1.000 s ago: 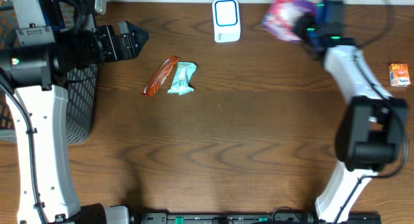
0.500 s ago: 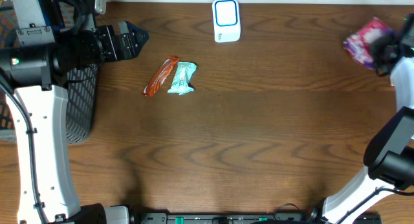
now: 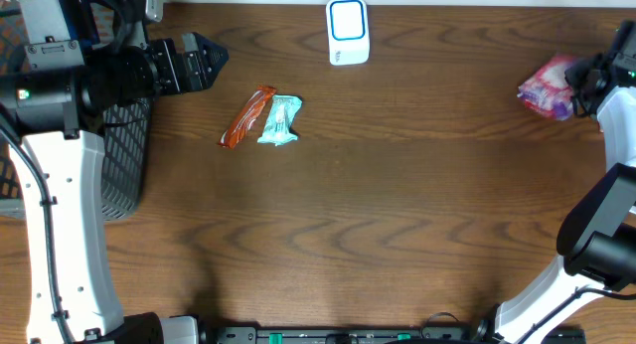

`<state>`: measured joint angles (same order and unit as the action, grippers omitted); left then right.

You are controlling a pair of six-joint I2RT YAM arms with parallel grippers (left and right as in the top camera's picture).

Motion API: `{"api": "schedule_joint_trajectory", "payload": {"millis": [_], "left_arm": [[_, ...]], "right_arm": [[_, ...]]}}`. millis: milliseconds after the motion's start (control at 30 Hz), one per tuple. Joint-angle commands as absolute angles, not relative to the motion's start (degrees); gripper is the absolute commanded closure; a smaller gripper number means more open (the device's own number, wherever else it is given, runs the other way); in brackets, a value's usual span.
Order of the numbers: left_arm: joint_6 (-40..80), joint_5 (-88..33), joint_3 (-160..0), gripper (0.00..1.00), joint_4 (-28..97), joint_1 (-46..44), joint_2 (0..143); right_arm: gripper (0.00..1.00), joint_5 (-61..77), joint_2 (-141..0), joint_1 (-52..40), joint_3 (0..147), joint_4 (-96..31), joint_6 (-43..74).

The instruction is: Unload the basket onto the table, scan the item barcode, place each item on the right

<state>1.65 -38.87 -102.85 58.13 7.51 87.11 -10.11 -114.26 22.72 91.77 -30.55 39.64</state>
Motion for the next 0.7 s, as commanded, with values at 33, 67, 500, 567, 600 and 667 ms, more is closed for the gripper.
{"api": "schedule_joint_trajectory", "payload": {"millis": [33,67,500,567,600,667], "left_arm": [[1.52,-39.42,-103.07,0.02,58.15,7.64,87.33],[1.52,-39.42,-103.07,0.02,58.17,7.64,87.33],[1.52,-39.42,-103.07,0.02,58.15,7.64,87.33],[1.52,-39.42,-103.07,0.02,58.17,7.64,87.33],[1.52,-39.42,-103.09,0.02,58.17,7.64,87.33],[1.52,-39.42,-103.07,0.02,58.15,7.64,87.33]], "right_arm": [[0.5,-20.67,-113.54,22.55,92.09,-33.26,41.56],[0.5,-19.77,-113.54,22.55,92.09,-33.52,40.77],[0.81,-6.17,-113.56,11.68,92.07,-36.1,25.36],[0.8,-9.19,-113.58,8.75,91.68,-35.73,24.27],[0.79,-12.19,-113.58,7.31,91.26,-35.18,24.12],[0.79,-18.5,-113.58,4.89,89.93,-33.41,24.12]]}}
